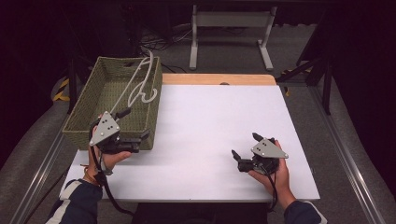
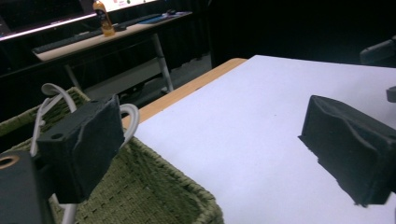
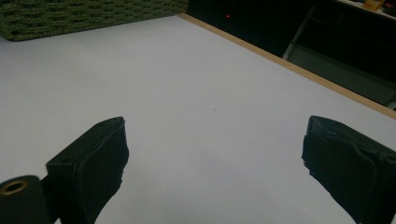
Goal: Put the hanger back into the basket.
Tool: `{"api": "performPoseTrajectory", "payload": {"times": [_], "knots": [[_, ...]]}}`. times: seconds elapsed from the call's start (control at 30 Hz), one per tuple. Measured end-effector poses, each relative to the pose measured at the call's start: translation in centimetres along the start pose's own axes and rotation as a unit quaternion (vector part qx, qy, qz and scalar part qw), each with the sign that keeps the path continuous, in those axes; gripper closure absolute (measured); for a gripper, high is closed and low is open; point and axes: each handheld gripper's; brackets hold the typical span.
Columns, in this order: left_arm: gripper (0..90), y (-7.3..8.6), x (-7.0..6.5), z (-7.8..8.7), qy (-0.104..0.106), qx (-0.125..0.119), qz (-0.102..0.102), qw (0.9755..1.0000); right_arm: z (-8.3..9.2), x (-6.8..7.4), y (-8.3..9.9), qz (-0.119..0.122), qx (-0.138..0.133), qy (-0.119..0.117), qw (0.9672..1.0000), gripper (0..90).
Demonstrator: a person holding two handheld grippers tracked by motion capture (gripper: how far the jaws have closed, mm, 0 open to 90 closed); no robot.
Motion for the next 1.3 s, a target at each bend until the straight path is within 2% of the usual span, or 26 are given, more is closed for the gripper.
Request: {"api": "performPoseTrajectory", "payload": {"times": [0.13, 0.4, 0.5, 0.63, 0.7, 0.8, 0.9, 0.97, 1.1, 1.2, 1.3], "knots": [[4.1, 0.3, -0.8, -0.2, 0.013, -0.008, -0.003, 0.9999, 0.1, 0.0, -0.2, 0.000, -0.006, 0.000, 1.0000, 6.8], [3.6, 1.0, -2.6, -1.0, 0.038, 0.000, -0.017, 0.9991, 0.5, 0.2, -0.3, 0.006, -0.012, 0.004, 0.9999, 6.6], [3.4, 1.3, -3.2, -1.4, 0.040, 0.007, -0.027, 0.9988, 0.6, 0.3, -0.2, 0.011, -0.012, 0.005, 0.9999, 6.4], [3.5, 2.0, -3.9, -1.8, 0.047, 0.011, -0.030, 0.9984, 0.8, 0.5, -0.1, 0.017, -0.012, 0.007, 0.9998, 6.2], [3.5, 2.4, -4.2, -1.9, 0.047, 0.015, -0.037, 0.9981, 0.9, 0.6, -0.1, 0.021, -0.013, 0.009, 0.9996, 6.1], [4.0, 3.0, -4.6, -1.9, 0.039, 0.008, -0.037, 0.9985, 1.0, 0.7, 0.0, 0.023, -0.017, 0.007, 0.9996, 6.0], [3.5, 3.7, -4.8, -2.1, 0.030, 0.021, -0.038, 0.9986, 1.2, 0.9, 0.1, 0.027, -0.018, 0.006, 0.9995, 6.0], [3.5, 4.5, -4.9, -2.3, 0.038, 0.034, -0.034, 0.9981, 1.3, 0.9, 0.3, 0.027, -0.016, 0.005, 0.9995, 6.0], [3.5, 5.3, -5.1, -2.4, 0.039, 0.046, -0.030, 0.9977, 1.4, 1.0, 0.5, 0.026, -0.017, 0.003, 0.9995, 5.9], [3.4, 5.8, -5.1, -2.3, 0.027, 0.056, -0.042, 0.9971, 1.5, 0.9, 0.7, 0.026, -0.017, 0.002, 0.9995, 5.9], [3.4, 6.3, -4.9, -2.2, 0.031, 0.064, -0.033, 0.9970, 1.4, 0.9, 0.9, 0.026, -0.015, 0.001, 0.9996, 6.0]]}}
Point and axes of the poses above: each handheld gripper's, and its own axes: z roughly backward along the jaws, y roughly out of its underside, x roughly to its left, and after that the axes turned 11 degrees about x, right-handed
